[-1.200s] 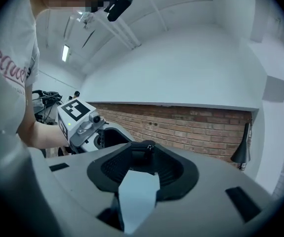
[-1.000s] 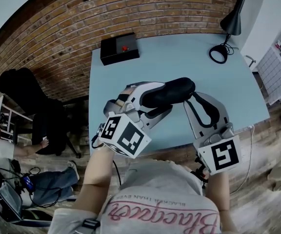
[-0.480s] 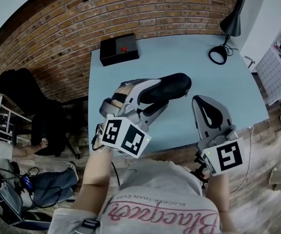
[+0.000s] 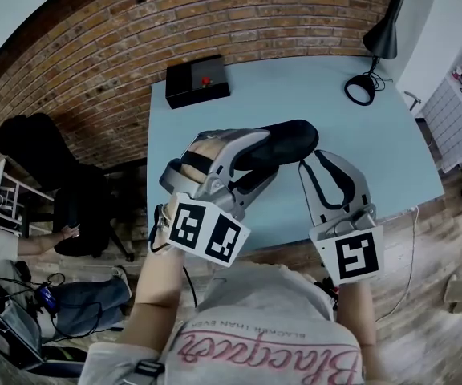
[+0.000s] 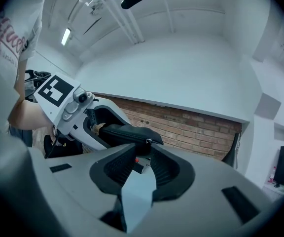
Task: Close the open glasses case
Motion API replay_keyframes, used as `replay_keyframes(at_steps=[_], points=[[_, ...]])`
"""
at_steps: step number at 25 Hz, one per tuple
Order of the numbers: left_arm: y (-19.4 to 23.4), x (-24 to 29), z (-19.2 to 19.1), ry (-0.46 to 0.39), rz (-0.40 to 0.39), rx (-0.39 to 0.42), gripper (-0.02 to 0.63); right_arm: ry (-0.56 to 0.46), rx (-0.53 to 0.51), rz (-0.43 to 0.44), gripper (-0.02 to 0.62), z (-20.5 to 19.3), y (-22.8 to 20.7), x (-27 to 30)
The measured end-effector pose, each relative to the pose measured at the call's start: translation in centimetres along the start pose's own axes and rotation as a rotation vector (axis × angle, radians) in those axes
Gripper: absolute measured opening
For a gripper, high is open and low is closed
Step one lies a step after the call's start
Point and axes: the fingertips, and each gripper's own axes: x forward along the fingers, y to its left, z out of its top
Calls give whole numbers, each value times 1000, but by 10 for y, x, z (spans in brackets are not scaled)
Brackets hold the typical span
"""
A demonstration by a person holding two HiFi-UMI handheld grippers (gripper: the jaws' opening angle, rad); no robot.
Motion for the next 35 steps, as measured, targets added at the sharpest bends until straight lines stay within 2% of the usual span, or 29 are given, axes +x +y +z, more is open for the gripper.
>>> replay_keyframes(at_steps=[6,7,8,11,15,19,30,35], points=[[-4,-8,-1,-33,-24,25,262,-38,25,48,72,2,0,-4],[-4,-8,-1,-35,-24,25,262,-34,14,39,30,2,-1,-5],[-5,-8,-2,-35,-23,23,262,-27,10,34,21,2,-2,-5],[-4,-7,-2,-41,-20,5,262,-8,50,64,20,-1,-1,-8],[-7,-8,4,-89,-48,-40,262,11,87,98,19,-8,-6,-14],[-13,-9,6,-126,-83,-59,262,48,61,89,20,-14,-9,-16],[-23,-28,29,-319,-189,-142,259,108,121,112,20,-32,-28,-24],[-11,-42,44,-458,-211,-281,244,75,214,167,20,-31,-27,-26]])
